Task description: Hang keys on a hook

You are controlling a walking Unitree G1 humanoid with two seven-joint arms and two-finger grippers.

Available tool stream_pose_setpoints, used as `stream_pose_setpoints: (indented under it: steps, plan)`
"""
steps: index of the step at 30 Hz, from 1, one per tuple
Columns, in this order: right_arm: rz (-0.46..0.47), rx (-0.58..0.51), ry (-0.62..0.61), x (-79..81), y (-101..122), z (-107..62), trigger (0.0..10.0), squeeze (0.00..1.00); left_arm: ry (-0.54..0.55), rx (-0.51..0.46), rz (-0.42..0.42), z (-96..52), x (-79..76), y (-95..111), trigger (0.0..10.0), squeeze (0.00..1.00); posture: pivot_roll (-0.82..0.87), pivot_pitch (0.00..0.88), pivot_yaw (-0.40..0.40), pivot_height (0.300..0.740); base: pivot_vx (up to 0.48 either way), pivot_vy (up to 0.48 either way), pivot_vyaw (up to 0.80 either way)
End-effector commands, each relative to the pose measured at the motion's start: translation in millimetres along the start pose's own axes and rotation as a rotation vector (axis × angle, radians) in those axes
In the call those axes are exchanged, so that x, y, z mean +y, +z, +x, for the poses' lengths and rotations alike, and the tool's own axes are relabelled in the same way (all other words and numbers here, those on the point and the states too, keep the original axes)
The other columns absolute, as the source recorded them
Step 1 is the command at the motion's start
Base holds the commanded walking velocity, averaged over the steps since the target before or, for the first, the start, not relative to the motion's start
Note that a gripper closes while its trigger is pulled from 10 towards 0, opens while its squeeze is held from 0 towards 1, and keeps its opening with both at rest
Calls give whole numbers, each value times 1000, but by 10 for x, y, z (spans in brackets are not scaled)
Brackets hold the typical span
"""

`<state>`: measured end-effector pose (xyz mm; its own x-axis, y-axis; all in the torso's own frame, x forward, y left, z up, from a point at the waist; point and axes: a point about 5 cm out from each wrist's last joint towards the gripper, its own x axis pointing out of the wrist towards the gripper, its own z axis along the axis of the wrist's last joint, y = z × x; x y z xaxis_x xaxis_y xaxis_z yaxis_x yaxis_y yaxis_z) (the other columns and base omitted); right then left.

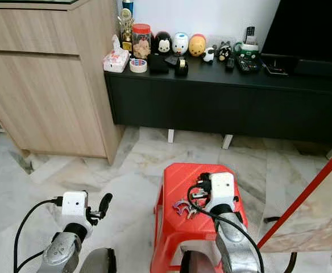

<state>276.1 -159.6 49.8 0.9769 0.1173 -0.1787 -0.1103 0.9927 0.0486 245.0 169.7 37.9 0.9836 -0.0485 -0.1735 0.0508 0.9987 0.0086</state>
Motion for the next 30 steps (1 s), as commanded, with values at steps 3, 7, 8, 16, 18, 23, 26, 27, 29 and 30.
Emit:
stream_pose_setpoints:
  steps: [3,7,8,16,18,23,26,27,29,30]
  plan:
    - [31,-15,12,-16,68,0,10000,0,-12,-11,13,21,-21,9,10000,0,80,0,-88,632,0,0,0]
    - [47,-6,33,8,64,-5,10000,0,-23,-15,11,31,-57,11,10000,0,80,0,-88,662,0,0,0]
    - [48,-4,35,12,66,-8,10000,0,-24,-16,10,31,-62,14,10000,0,80,0,-88,667,0,0,0]
    - [55,8,54,30,52,-34,10000,0,-35,-14,9,25,-79,-12,10000,0,78,0,-85,717,0,0,0]
    - [55,10,53,29,44,-41,10000,0,-37,-14,9,24,-81,-12,10000,0,77,0,-85,727,0,0,0]
    - [61,29,46,-3,2,-121,10000,0,-39,-12,12,24,-80,-20,10000,0,76,0,-87,740,0,0,0]
    - [65,37,29,-30,-25,-150,10000,0,-41,-12,13,16,-78,-26,10000,0,73,0,-84,740,0,0,0]
    - [66,40,18,-37,-40,-159,10000,0,-42,-8,12,15,-80,-36,10000,0,74,0,-83,740,0,0,0]
    - [73,50,8,-37,-72,-170,10000,0,-45,1,13,14,-84,-60,10000,0,79,0,-82,740,0,0,0]
    - [74,51,11,-29,-84,-178,10000,0,-46,4,14,13,-85,-71,10000,0,79,0,-82,740,0,0,0]
